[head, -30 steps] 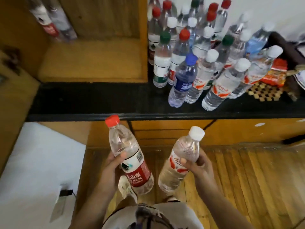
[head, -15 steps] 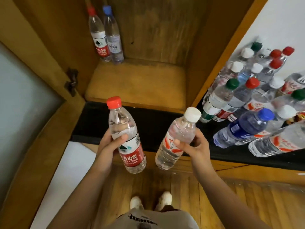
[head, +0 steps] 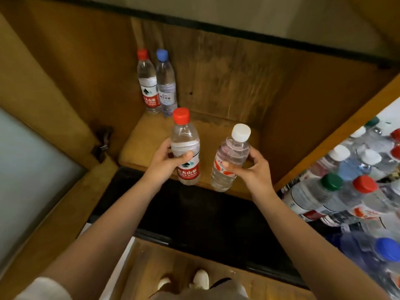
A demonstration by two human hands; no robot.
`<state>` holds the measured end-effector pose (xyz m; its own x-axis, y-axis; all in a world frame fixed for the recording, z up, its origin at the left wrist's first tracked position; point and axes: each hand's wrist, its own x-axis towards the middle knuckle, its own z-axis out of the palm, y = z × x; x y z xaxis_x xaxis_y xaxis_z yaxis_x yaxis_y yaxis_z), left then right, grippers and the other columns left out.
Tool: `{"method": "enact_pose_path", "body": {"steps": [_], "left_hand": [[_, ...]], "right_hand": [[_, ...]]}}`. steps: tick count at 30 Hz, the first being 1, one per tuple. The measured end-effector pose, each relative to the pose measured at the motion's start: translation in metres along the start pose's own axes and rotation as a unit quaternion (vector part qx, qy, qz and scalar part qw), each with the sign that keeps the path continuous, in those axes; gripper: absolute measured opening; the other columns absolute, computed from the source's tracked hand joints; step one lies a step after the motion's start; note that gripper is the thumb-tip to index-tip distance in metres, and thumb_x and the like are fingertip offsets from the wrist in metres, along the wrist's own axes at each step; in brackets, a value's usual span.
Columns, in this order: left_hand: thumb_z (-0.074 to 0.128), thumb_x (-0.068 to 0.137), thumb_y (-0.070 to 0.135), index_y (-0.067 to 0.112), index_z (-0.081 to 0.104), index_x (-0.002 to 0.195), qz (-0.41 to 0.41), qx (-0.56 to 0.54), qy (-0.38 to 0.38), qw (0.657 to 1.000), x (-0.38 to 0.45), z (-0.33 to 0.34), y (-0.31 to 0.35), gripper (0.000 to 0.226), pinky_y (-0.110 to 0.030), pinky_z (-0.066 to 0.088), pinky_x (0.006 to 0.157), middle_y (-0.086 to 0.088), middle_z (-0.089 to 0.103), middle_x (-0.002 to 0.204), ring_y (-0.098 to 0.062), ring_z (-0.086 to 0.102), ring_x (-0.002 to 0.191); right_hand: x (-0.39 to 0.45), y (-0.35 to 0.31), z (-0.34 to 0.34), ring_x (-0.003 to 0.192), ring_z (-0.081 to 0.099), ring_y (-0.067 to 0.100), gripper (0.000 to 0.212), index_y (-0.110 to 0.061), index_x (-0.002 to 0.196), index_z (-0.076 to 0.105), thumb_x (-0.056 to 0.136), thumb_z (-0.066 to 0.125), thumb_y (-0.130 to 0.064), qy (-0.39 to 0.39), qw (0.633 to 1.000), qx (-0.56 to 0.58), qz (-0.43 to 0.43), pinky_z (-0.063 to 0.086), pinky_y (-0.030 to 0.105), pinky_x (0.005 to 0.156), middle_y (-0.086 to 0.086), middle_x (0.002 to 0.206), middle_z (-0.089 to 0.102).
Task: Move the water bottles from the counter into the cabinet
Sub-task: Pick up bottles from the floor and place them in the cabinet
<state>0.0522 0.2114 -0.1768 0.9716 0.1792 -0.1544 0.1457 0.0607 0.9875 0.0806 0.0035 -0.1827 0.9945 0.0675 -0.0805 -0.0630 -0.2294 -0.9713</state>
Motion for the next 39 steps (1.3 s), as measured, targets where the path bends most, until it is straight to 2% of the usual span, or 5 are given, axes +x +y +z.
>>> {"method": "enact_pose_path", "body": {"steps": [15, 21, 25, 34, 39], "left_hand": [[0.067, 0.078, 0.002, 0.03, 0.051, 0.113, 0.01, 0.065, -0.055, 0.996, 0.064, -0.028, -0.018, 0.048, -0.004, 0.046, 0.074, 0.023, 0.056, 0.104, 0.022, 0.055, 0.087], [0.08, 0.066, 0.003, 0.012, 0.032, 0.141, -0.063, 0.107, 0.011, 0.992, 0.065, -0.036, -0.048, 0.09, -0.024, 0.038, 0.102, -0.001, 0.041, 0.138, -0.011, 0.042, 0.123], [0.079, 0.07, 0.018, 0.017, 0.03, 0.142, -0.112, 0.12, 0.032, 0.986, 0.058, -0.027, -0.079, 0.087, -0.053, 0.043, 0.099, -0.009, 0.043, 0.141, -0.029, 0.044, 0.128], [0.066, 0.081, 0.008, 0.022, 0.04, 0.136, -0.096, 0.153, 0.068, 0.981, 0.098, -0.01, -0.089, 0.062, -0.042, 0.059, 0.065, -0.008, 0.051, 0.129, -0.029, 0.058, 0.105], [0.067, 0.081, 0.006, 0.017, 0.042, 0.136, -0.083, 0.186, 0.082, 0.975, 0.14, -0.009, -0.079, 0.062, -0.049, 0.053, 0.084, -0.016, 0.041, 0.131, -0.036, 0.053, 0.111]], "right_hand": [[0.056, 0.006, 0.045, 0.083, 0.046, -0.032, 0.065, -0.026, 0.119, 0.05, 0.064, 0.08, -0.009, 0.001, 0.999, 0.035, 0.025, 0.036, -0.008, 0.06, -0.029, 0.101, 0.052], [0.037, 0.026, 0.051, 0.13, 0.039, 0.016, 0.09, -0.021, 0.141, 0.031, 0.066, 0.08, -0.015, 0.021, 0.996, -0.001, 0.09, 0.035, 0.029, 0.103, 0.0, 0.142, 0.042], [0.033, 0.042, 0.066, 0.125, 0.042, 0.017, 0.079, -0.02, 0.14, 0.032, 0.074, 0.073, -0.005, 0.032, 0.994, 0.007, 0.102, 0.038, 0.033, 0.103, 0.004, 0.139, 0.045], [0.07, 0.056, 0.091, 0.112, 0.056, 0.018, 0.07, -0.021, 0.138, 0.034, 0.079, 0.07, -0.009, 0.089, 0.981, -0.172, 0.032, 0.041, 0.024, 0.087, 0.002, 0.124, 0.061], [0.095, 0.06, 0.109, 0.115, 0.056, 0.024, 0.072, -0.024, 0.143, 0.025, 0.084, 0.064, -0.01, 0.115, 0.971, -0.208, 0.032, 0.038, 0.024, 0.086, 0.006, 0.125, 0.061]]}}
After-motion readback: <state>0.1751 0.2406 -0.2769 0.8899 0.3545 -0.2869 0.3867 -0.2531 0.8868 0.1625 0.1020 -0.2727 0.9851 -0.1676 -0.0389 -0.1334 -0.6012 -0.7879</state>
